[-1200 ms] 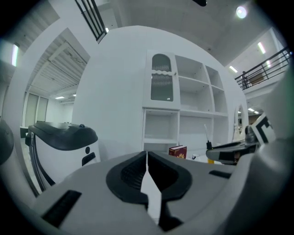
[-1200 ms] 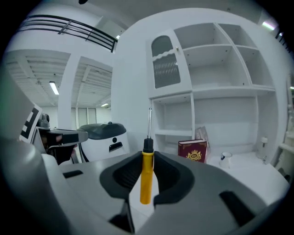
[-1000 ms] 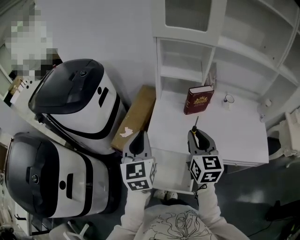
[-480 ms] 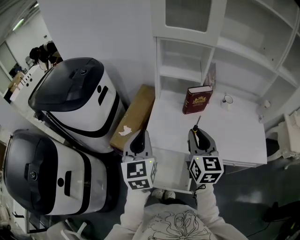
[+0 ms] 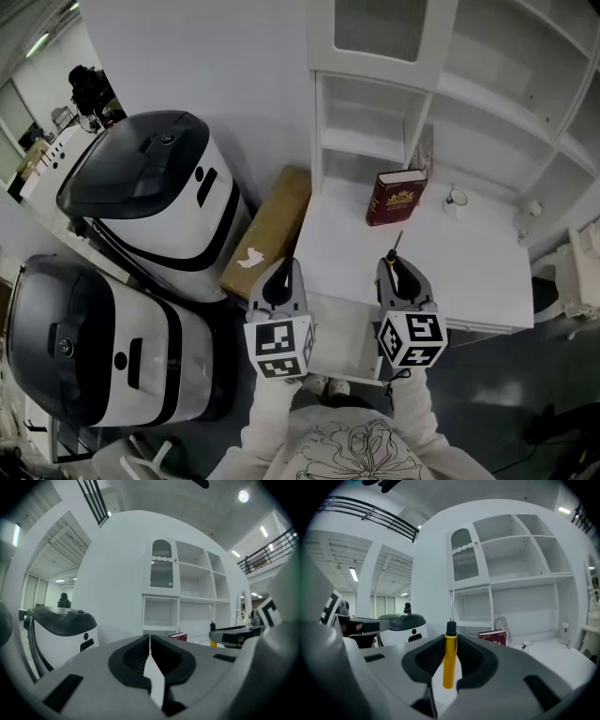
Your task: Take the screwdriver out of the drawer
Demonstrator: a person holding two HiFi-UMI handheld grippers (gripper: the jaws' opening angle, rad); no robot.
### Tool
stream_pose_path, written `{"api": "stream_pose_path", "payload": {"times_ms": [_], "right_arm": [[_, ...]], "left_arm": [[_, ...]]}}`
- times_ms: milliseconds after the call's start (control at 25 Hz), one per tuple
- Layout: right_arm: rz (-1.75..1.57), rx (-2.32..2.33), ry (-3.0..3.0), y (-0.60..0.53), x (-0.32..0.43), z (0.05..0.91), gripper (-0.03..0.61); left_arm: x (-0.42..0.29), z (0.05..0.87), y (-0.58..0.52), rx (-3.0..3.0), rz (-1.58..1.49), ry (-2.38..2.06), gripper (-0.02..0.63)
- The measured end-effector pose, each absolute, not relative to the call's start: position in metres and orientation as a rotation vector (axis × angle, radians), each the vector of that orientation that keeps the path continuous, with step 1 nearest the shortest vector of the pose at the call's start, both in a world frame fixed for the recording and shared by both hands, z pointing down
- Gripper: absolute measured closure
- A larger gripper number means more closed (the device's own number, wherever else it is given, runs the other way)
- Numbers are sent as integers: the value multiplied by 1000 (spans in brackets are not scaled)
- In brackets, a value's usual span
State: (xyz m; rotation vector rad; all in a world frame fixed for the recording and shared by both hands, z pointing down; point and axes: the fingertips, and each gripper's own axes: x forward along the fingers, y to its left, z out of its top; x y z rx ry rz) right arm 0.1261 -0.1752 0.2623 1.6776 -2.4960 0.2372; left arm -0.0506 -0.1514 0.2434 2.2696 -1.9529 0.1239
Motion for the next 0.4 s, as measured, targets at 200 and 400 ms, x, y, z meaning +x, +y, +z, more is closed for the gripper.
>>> {"api": "stream_pose_path", "payload": {"times_ms": [200,400], "right_arm": [[250,1681,-2494,-175,127,263,505],[243,1675,-2491,-176,128,264,505]], "left_arm": [[-50,245,-151,2268,130,-1950,601],[-47,246,-153,2266,124,-1947,601]]}}
